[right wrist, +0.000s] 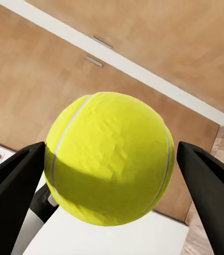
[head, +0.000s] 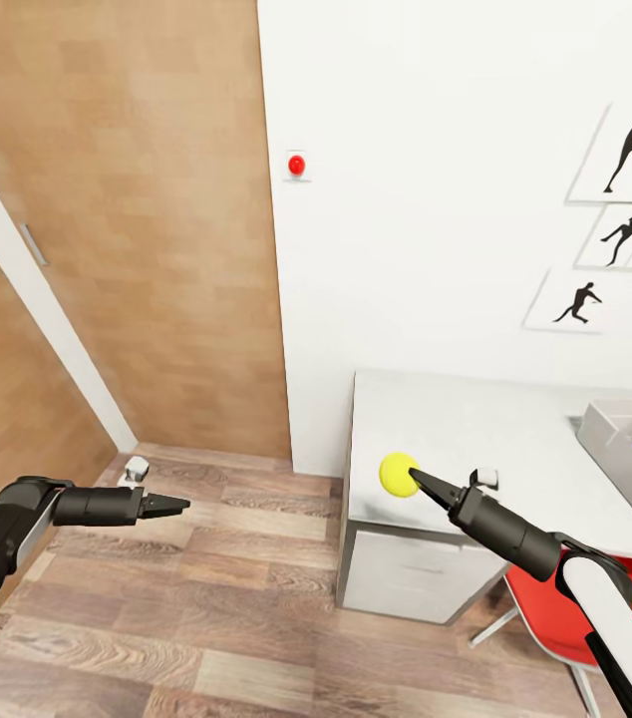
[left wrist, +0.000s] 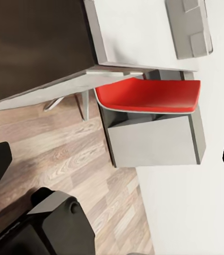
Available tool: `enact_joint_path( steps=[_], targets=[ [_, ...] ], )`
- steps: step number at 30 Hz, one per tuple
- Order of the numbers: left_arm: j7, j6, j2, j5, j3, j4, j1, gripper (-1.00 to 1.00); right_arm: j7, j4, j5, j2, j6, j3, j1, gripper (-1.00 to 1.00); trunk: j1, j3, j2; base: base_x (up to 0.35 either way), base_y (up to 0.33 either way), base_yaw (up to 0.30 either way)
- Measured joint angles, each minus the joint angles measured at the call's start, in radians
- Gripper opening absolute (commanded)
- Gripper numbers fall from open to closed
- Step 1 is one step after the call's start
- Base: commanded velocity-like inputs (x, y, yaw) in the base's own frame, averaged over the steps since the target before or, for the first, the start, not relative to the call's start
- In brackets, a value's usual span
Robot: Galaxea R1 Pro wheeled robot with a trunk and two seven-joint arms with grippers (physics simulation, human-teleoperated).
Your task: Put all the toys in the child's room - the three board games (two on the bed and one on the table), the two jigsaw puzzles on the table, and the tennis ball on the table - inside the toy box on the table in the child's room.
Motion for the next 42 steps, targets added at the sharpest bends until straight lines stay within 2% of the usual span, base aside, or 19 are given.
enact_joint_path(
  steps=[18,42],
  targets=[
    [0.000,0.000,0.001,0.000,0.000,0.000,0.001,1.00,-0.001,0.000,0.001,0.000,-0.003,0.000,0.000,-1.00,0.000,0.030,0.000,0.000,0.000,0.003],
    [0.001,0.000,0.000,-0.002,0.001,0.000,0.001,1.00,-0.001,0.000,0.001,0.000,-0.004,-0.001,0.000,-1.00,0.000,0.070,0.000,0.000,0.000,0.066]
  ],
)
